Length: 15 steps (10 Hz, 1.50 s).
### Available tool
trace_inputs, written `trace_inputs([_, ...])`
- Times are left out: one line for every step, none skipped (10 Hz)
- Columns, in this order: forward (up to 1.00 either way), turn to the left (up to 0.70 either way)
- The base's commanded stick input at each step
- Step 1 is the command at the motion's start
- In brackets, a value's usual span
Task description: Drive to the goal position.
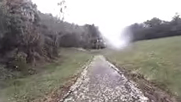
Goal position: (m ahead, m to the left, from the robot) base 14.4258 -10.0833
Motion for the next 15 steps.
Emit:
trace_inputs([0.5, 0.0])
trace_inputs([0.5, 0.0])
trace_inputs([0.5, 0.0])
trace_inputs([0.5, 0.0])
trace_inputs([0.5, 0.0])
trace_inputs([0.5, 0.0])
trace_inputs([0.5, 0.0])
trace_inputs([0.5, 0.0])
trace_inputs([0.5, 0.0])
trace_inputs([0.5, 0.0])
trace_inputs([0.5, 0.0])
trace_inputs([0.5, 0.0])
trace_inputs([0.5, 0.0])
trace_inputs([0.5, 0.0])
trace_inputs([0.5, 0.0])
